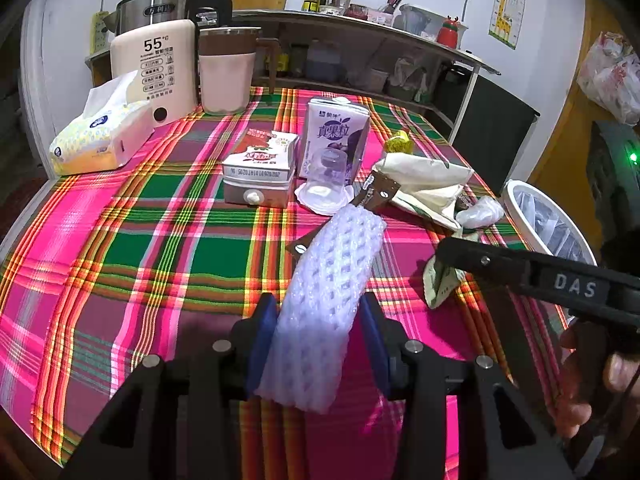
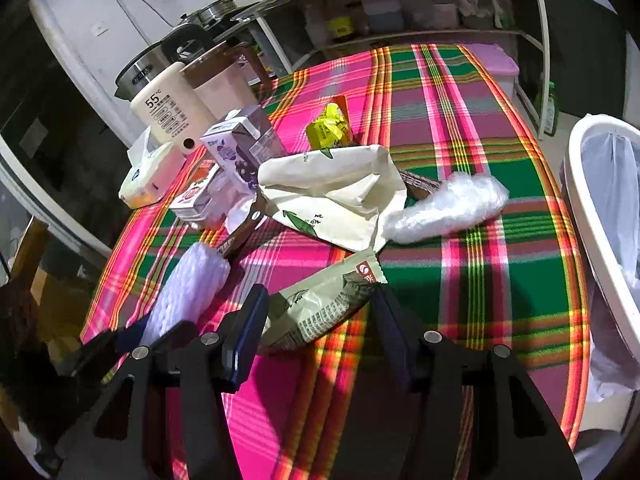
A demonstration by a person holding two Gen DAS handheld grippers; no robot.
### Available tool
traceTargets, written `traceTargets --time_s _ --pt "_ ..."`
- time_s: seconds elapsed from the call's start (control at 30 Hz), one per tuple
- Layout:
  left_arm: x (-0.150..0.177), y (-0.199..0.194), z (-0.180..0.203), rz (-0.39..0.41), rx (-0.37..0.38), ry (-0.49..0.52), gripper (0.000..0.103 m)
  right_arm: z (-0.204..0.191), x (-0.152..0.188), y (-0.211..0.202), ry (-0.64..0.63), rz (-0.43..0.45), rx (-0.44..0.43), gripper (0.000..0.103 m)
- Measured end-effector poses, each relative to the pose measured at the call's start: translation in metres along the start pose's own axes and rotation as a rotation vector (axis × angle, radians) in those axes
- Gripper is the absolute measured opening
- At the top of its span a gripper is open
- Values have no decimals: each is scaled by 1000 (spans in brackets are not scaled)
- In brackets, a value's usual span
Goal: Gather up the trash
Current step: 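Grasp the white foam fruit net with the left tool while the right tool grasps the green wrapper, then carry the foam net and green wrapper over the bin and release both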
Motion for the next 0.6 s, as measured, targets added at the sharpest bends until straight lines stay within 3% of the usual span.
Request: traceTargets --time_s 0.03,0.07,0.17,0.33,0.6 --pt "0 0 0 -2 0 -1 43 0 0 1 -14 4 10 54" --pt "1 0 -1 -3 -1 -3 42 0 -1 2 -30 8 32 43" --pt "1 -1 -3 -3 -1 -9 36 0 -1 3 -25 12 17 29" --pt "1 -2 -2 -1 15 -17 28 1 1 -2 -38 14 4 26" --pt "2 -11 14 14 61 0 25 7 8 -17 -34 22 -18 21"
Point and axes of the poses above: each gripper's, at about its wrist camera, not at the fingertips, and y roughly the way its jaws point, z to its right, x to its underside, the point moved 9 cm from there along y, roughly the way its jaws point, and after that the axes turned 4 degrees about -x, right-handed, at the moved point
